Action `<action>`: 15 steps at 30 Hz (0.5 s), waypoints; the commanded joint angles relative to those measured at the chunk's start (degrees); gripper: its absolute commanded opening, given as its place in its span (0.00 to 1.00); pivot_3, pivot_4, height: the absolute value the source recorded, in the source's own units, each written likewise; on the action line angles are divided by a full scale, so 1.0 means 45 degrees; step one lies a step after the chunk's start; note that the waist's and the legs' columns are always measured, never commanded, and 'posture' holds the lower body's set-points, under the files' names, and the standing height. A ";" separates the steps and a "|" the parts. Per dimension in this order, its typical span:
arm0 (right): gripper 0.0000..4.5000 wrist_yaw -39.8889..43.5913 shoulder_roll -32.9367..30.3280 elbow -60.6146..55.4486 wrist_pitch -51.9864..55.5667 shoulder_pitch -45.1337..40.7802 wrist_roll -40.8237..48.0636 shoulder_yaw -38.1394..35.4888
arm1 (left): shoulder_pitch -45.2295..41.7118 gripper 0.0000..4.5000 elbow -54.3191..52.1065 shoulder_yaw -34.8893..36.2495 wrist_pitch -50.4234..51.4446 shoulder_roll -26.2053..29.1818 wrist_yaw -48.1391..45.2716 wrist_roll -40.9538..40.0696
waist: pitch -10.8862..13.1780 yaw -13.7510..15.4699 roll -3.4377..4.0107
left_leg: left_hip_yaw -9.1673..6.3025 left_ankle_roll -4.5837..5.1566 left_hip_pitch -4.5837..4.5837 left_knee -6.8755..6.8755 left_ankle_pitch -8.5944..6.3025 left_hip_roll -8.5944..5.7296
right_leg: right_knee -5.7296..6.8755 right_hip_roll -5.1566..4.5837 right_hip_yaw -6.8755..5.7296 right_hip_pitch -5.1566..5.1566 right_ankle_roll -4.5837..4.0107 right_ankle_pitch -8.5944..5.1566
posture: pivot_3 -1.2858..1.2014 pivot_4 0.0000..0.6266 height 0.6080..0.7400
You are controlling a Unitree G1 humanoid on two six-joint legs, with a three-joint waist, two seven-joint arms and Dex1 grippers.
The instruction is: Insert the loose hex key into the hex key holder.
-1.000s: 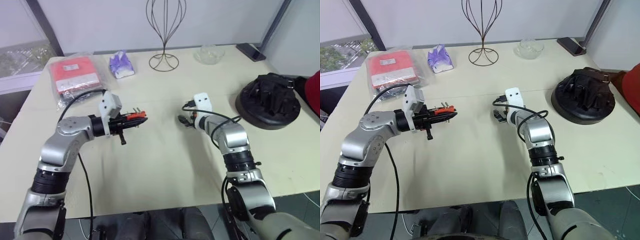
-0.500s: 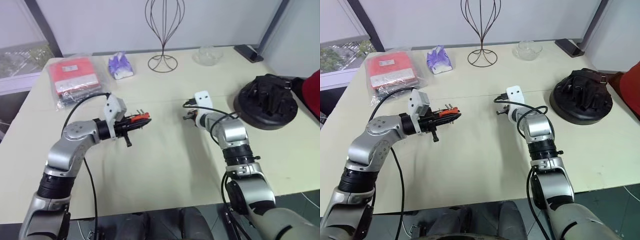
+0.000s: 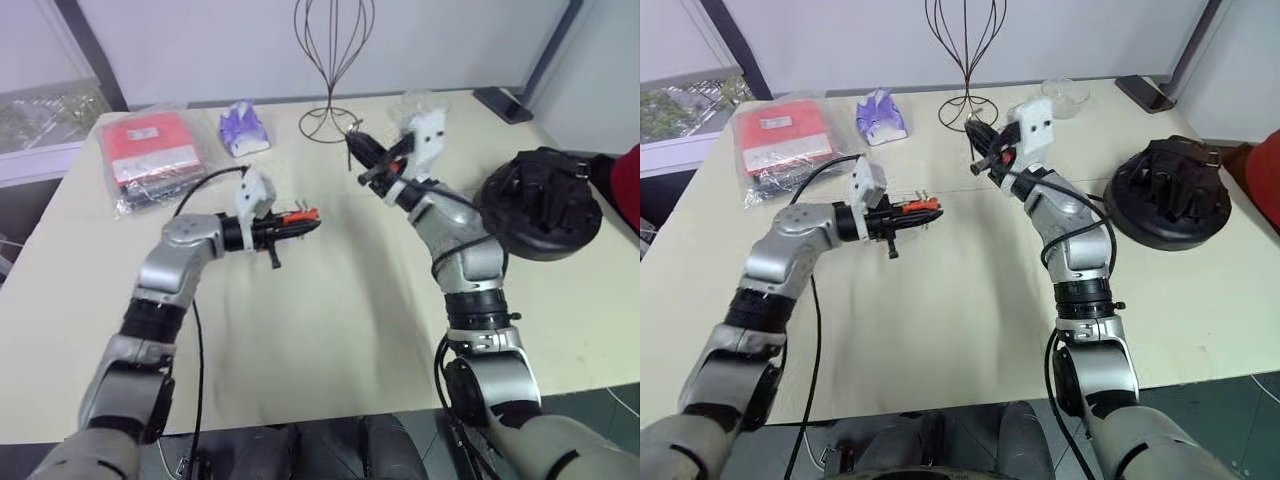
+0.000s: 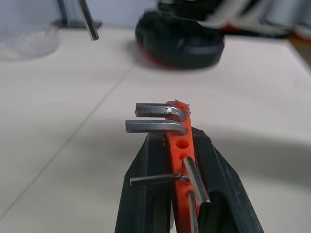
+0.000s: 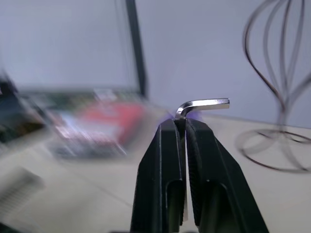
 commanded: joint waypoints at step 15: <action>0.02 -0.0612 -0.0077 -0.3484 0.2112 0.0827 0.2546 0.0051 | -0.2204 0.00 0.2957 0.0792 -0.1361 -0.0716 -0.1228 -0.0066 | 0.0000 -0.0202 0.0001 | -0.0008 0.0001 -0.0003 -0.0008 0.0000 -0.0004 | 0.0004 -0.0002 0.0001 -0.0009 0.0000 0.0000 | 0.52 0.24 1.00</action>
